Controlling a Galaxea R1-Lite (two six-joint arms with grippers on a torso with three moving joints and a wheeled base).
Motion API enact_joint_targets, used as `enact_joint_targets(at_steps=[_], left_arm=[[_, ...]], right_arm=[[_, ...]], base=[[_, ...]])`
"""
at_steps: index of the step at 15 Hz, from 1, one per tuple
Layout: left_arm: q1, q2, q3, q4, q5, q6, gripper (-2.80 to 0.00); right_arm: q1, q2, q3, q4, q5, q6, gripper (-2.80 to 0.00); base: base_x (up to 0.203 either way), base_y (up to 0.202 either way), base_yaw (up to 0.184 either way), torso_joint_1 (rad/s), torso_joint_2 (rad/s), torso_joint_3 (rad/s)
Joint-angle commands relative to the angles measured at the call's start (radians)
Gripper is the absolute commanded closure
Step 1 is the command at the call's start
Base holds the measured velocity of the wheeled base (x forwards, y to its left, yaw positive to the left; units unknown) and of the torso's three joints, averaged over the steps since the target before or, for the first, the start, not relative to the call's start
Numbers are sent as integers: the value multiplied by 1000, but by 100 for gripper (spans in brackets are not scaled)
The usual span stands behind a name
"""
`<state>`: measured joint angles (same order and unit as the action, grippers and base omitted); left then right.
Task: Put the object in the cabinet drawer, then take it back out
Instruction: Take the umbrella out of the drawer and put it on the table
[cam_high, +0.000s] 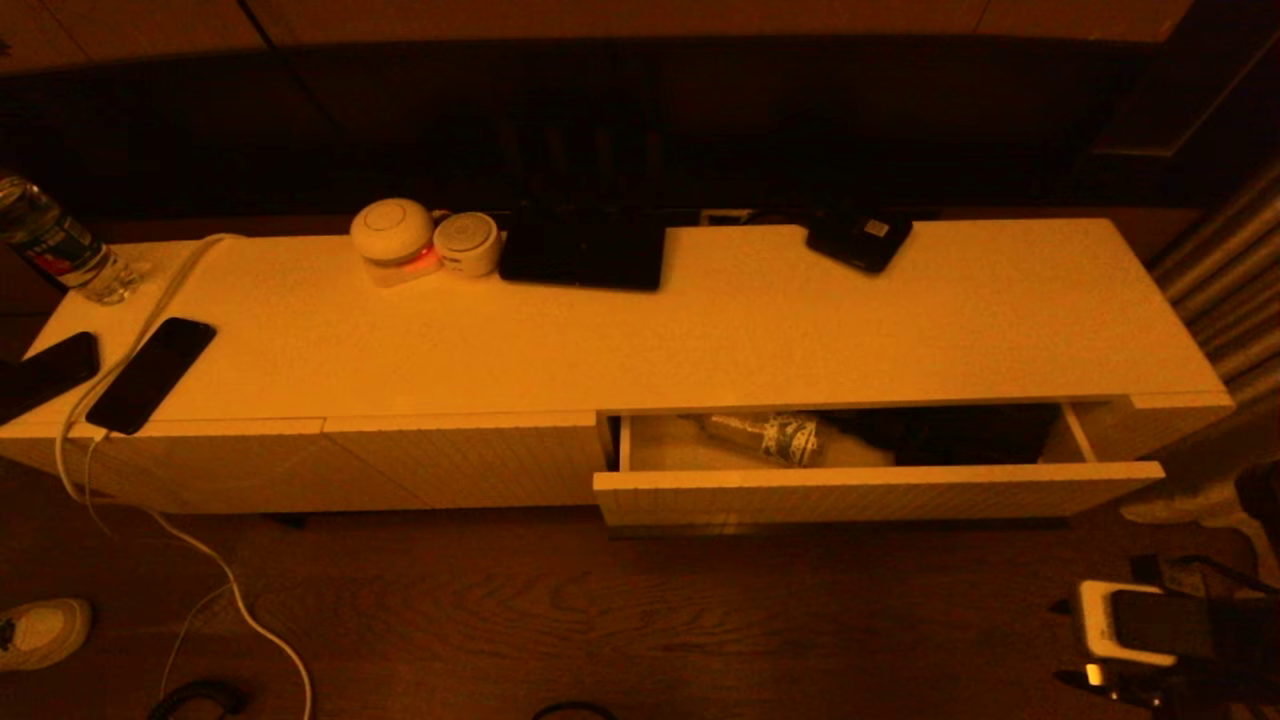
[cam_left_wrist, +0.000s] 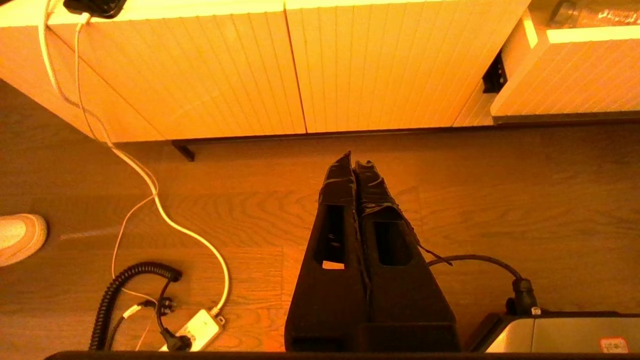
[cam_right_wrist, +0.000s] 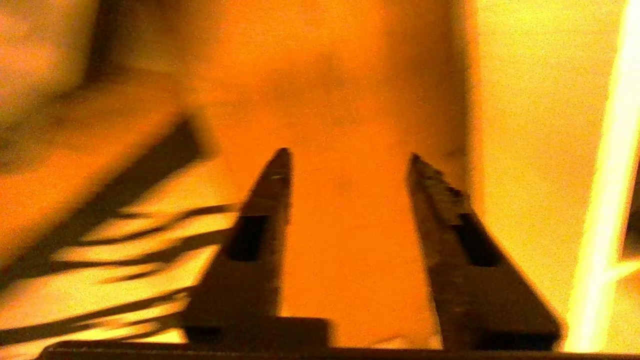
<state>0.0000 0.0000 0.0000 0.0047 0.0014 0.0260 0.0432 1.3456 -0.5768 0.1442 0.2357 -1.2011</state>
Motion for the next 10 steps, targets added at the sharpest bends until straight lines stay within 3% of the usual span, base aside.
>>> enact_joint_targets(at_steps=[1, 4, 9, 10], left_arm=[[0, 0, 0, 0, 0, 0, 0], [0, 0, 0, 0, 0, 0, 0], [0, 0, 0, 0, 0, 0, 0], [0, 0, 0, 0, 0, 0, 0]], right_arm=[[31, -111, -144, 296, 3, 189, 0], [118, -41, -303, 450, 3, 490, 0], [198, 228, -500, 467, -38, 985, 0], [210, 272, -533, 455, -57, 1046, 0]], base=[[0, 0, 0, 0, 0, 0], [0, 0, 0, 0, 0, 0], [0, 0, 0, 0, 0, 0], [0, 0, 0, 0, 0, 0]])
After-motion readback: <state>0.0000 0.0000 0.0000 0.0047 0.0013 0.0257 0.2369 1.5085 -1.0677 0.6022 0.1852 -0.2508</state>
